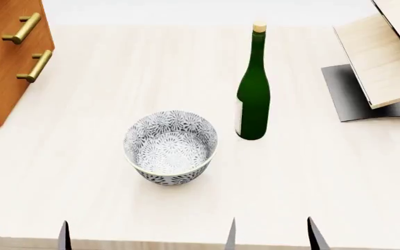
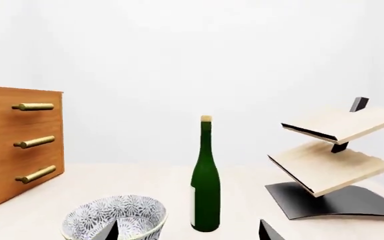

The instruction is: Put the wine bottle on the wine rack.

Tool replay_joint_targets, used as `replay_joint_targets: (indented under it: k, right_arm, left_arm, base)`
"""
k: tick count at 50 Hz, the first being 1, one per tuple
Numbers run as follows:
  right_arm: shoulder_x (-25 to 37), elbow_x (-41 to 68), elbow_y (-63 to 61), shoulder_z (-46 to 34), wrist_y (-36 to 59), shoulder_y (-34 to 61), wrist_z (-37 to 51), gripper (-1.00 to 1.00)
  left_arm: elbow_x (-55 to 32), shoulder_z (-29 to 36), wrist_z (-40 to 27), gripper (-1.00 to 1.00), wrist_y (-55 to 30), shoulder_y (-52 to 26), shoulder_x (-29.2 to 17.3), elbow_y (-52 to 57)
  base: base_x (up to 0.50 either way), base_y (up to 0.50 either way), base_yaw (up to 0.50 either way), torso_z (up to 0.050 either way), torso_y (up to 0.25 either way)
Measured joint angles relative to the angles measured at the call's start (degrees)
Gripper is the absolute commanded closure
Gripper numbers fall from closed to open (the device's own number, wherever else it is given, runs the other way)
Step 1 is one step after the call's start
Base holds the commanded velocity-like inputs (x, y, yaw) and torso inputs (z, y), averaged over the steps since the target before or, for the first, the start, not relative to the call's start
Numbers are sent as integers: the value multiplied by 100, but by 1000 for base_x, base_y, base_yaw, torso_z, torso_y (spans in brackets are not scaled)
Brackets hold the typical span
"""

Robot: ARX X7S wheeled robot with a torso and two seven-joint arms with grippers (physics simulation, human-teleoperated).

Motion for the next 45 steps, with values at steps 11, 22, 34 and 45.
replay_joint_targets:
  k: [11, 22, 34, 45]
  right_arm:
    - [138, 62, -1048, -49, -373, -469, 89, -100]
    - [217, 26, -1458, -111, -1031, -774, 142, -100]
    - [293, -21, -1515, -193, -1325, -848, 190, -100]
    - [355, -38, -1511, -251, -1366, -849, 248, -100]
  left_arm:
    - [192, 78, -206, -100, 191, 507, -143, 1124]
    - [227, 50, -394, -100, 676, 878, -239, 1710]
    - [233, 74, -499, -100, 890, 999, -331, 1900]
    - [255, 127, -559, -100, 920, 1022, -402, 1953]
  base:
    - [0, 0, 0, 0, 0]
    - [0, 0, 0, 0, 0]
    - [44, 0, 0, 0, 0]
    - [136, 0, 0, 0, 0]
